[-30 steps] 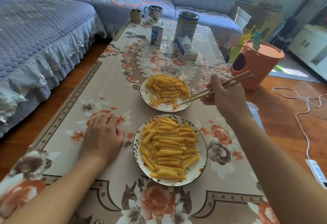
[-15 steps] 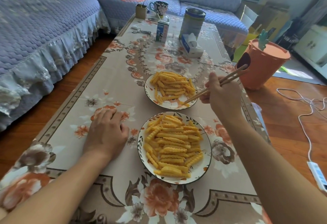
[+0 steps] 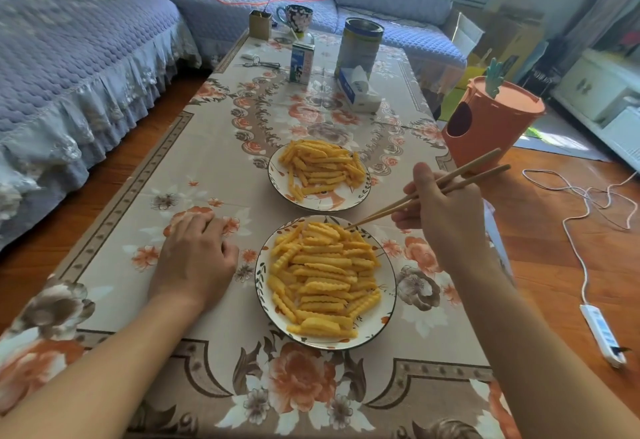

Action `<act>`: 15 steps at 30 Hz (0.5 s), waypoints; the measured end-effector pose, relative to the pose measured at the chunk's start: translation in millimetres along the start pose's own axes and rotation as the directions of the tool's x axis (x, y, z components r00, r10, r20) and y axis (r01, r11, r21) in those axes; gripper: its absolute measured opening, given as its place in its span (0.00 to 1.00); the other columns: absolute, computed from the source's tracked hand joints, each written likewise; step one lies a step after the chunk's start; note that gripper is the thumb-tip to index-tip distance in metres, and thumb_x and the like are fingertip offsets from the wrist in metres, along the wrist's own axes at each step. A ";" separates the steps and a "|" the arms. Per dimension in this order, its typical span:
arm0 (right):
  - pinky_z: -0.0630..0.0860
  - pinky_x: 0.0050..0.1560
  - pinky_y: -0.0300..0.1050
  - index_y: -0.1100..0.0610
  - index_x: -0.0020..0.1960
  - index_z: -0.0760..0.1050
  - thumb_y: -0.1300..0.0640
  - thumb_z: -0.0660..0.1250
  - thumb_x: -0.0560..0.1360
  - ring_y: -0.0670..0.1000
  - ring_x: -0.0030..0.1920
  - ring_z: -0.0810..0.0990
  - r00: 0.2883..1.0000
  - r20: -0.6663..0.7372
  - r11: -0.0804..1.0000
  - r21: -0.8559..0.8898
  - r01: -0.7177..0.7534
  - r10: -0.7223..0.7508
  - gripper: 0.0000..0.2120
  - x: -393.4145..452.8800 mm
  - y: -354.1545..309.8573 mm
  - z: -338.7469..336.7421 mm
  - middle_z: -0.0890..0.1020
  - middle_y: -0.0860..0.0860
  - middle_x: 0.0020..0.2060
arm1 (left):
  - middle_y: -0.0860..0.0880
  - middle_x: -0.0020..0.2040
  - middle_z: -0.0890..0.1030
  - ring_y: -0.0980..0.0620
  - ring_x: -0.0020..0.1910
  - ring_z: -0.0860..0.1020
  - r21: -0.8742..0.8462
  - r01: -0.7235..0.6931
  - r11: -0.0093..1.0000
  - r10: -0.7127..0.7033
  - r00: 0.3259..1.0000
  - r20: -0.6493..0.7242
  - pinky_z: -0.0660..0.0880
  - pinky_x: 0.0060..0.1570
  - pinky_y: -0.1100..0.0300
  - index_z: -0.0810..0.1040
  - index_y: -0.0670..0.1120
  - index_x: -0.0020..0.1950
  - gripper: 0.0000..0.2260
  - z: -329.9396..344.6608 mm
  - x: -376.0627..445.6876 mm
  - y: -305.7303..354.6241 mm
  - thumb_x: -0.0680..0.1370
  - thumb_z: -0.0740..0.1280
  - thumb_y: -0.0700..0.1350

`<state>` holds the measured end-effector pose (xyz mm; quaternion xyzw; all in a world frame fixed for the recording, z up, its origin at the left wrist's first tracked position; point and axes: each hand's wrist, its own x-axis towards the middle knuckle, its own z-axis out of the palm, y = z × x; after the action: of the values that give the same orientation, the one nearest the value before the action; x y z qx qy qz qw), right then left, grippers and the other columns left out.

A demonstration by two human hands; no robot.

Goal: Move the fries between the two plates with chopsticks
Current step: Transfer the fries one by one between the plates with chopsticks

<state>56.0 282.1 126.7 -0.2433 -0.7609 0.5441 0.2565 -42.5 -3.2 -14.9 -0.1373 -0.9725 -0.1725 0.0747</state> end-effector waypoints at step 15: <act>0.86 0.37 0.52 0.60 0.44 0.81 0.50 0.65 0.83 0.56 0.32 0.86 0.992 0.063 0.994 0.022 0.107 -0.108 0.16 33.9 -3.1 65.6 0.85 0.59 0.34 | 0.43 0.64 0.78 0.43 0.68 0.72 0.004 -0.004 1.000 0.004 1.000 0.002 0.66 0.71 0.46 0.79 0.45 0.65 0.22 -1.5 0.2 0.0 0.75 0.57 0.50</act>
<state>-12.7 257.1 115.8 -0.1821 -0.7757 0.5439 0.2632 -42.5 -3.6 -13.5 -0.1391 -0.9727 -0.1705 0.0743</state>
